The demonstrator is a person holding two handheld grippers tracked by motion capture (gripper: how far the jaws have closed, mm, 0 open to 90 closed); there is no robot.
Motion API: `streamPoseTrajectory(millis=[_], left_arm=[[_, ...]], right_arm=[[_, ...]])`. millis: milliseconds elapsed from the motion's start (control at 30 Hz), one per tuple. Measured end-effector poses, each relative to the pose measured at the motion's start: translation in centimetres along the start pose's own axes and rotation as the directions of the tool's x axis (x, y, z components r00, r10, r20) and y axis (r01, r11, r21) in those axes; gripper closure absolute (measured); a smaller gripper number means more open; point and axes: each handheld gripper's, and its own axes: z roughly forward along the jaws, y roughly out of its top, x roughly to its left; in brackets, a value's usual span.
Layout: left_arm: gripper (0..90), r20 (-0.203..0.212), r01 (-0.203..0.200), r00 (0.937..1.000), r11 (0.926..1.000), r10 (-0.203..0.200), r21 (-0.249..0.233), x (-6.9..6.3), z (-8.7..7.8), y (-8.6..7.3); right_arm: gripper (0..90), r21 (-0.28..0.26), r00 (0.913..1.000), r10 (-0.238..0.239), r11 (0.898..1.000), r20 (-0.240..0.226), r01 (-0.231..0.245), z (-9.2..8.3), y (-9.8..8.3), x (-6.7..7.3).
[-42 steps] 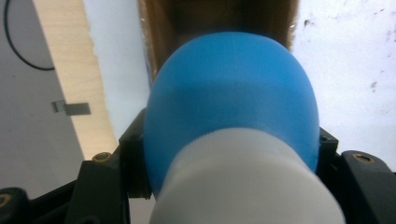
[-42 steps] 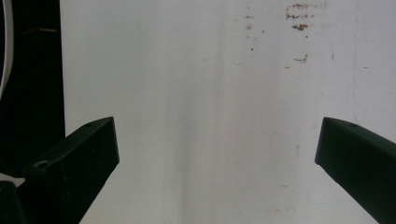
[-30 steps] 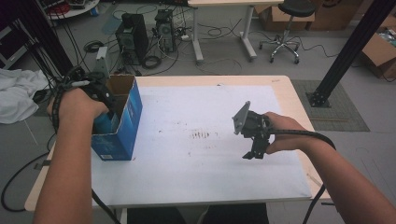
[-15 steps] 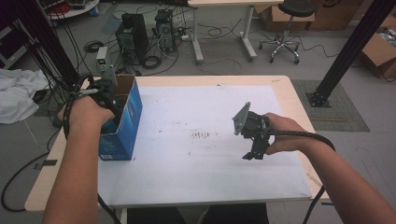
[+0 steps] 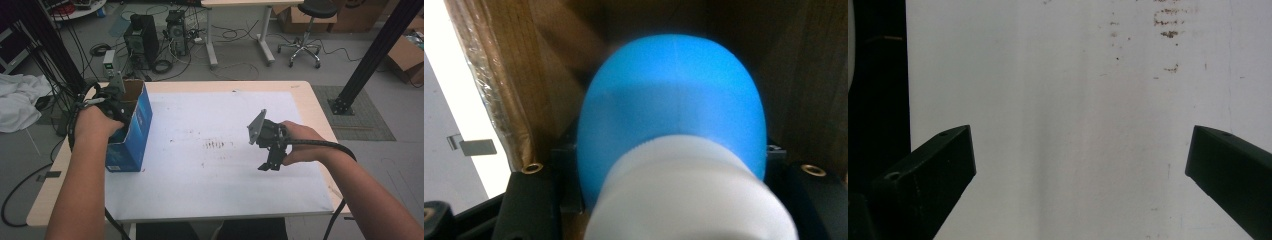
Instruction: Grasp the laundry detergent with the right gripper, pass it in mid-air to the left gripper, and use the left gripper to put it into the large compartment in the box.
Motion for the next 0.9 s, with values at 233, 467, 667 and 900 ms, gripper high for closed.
streamPoseTrajectory(millis=[233,467,667,900], left_arm=[[37.1,0.033,-0.016,0.9993,0.9999,0.016,0.0,0.0,0.4,-0.2],[36.0,0.03,-0.011,0.9995,0.9999,0.011,0.002,0.2,0.2,-0.3],[33.4,0.019,-0.012,0.9998,0.9999,0.012,-0.008,0.0,-0.4,-0.3],[33.1,-0.007,-0.023,0.9997,0.9997,0.023,-0.008,-0.3,-1.1,-0.6]], right_arm=[[0.0,0.001,1.0,-0.004,1.0,-0.001,0.004,0.1,0.2,0.0],[0.0,0.005,1.0,-0.005,1.0,-0.001,0.005,0.2,-0.1,0.1],[0.0,0.002,1.0,0.0,1.0,-0.002,0.0,0.2,-0.2,0.1],[0.0,0.002,1.0,-0.004,1.0,0.004,0.004,0.0,-0.1,0.2]])
